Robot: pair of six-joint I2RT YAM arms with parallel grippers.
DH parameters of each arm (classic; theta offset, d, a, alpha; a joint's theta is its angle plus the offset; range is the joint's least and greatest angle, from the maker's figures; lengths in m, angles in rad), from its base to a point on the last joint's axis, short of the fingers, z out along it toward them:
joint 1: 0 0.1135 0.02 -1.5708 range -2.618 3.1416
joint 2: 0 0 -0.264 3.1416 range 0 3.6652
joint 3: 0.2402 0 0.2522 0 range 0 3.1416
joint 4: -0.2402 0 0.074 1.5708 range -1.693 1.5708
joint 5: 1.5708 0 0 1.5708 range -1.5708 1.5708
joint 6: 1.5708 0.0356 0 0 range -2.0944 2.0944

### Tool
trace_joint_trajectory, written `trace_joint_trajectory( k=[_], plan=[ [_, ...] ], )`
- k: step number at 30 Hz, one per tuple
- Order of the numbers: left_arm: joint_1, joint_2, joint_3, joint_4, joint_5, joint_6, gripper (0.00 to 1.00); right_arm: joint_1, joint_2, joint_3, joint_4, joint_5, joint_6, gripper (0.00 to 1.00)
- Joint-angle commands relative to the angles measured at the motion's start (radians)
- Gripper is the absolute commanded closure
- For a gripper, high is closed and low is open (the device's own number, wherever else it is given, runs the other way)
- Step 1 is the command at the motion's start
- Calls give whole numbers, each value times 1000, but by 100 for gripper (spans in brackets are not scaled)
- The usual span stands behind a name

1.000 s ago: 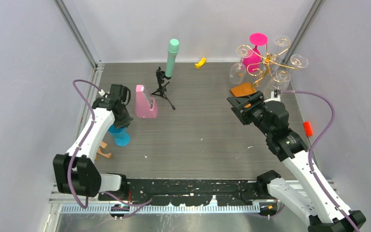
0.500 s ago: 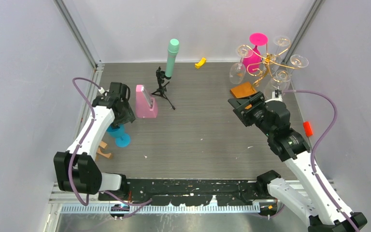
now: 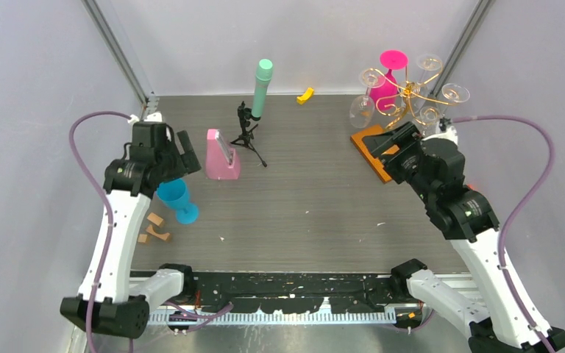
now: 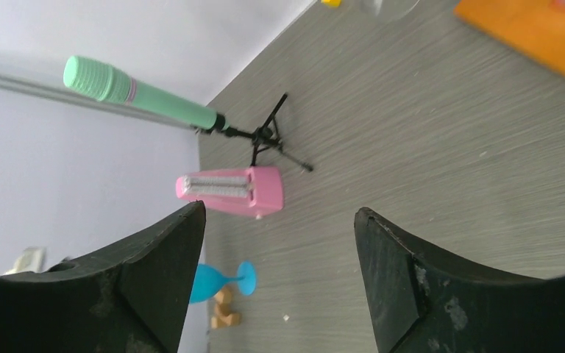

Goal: Take the wine glass off the wine glass rack

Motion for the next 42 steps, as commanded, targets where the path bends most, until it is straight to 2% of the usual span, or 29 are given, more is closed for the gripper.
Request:
trace_joint_trajectory(
  k=[1,4,7,9,12,16,19,22,27,32,35,42],
  plan=[
    [7,-81,34,-3,165,97,13,1,4,149,-153,242,-168,19],
    [7,-117,20,35,293,124,10,1,19,214,-231,394,-214,17],
    [6,-138,2,78,426,147,1,0,30,267,-255,476,-266,16],
    [7,-144,-11,105,507,150,0,-2,39,297,-256,546,-296,14],
    [6,-144,-20,126,584,147,0,-13,83,375,-265,578,-365,13],
    [4,-145,-23,133,614,141,0,-69,184,498,-308,560,-439,12],
    [5,-149,-26,135,617,141,0,-163,240,548,-310,447,-466,11],
    [3,-148,-29,130,607,140,0,-327,312,587,-313,312,-483,11],
    [4,-148,-31,132,608,134,0,-515,386,580,-306,103,-464,12],
    [3,-141,-25,128,585,120,1,-676,396,508,-229,-216,-430,24],
    [3,-135,-19,120,572,116,0,-724,397,462,-204,-300,-405,32],
    [4,-138,-26,115,570,112,0,-769,387,395,-140,-439,-359,39]
  ],
)
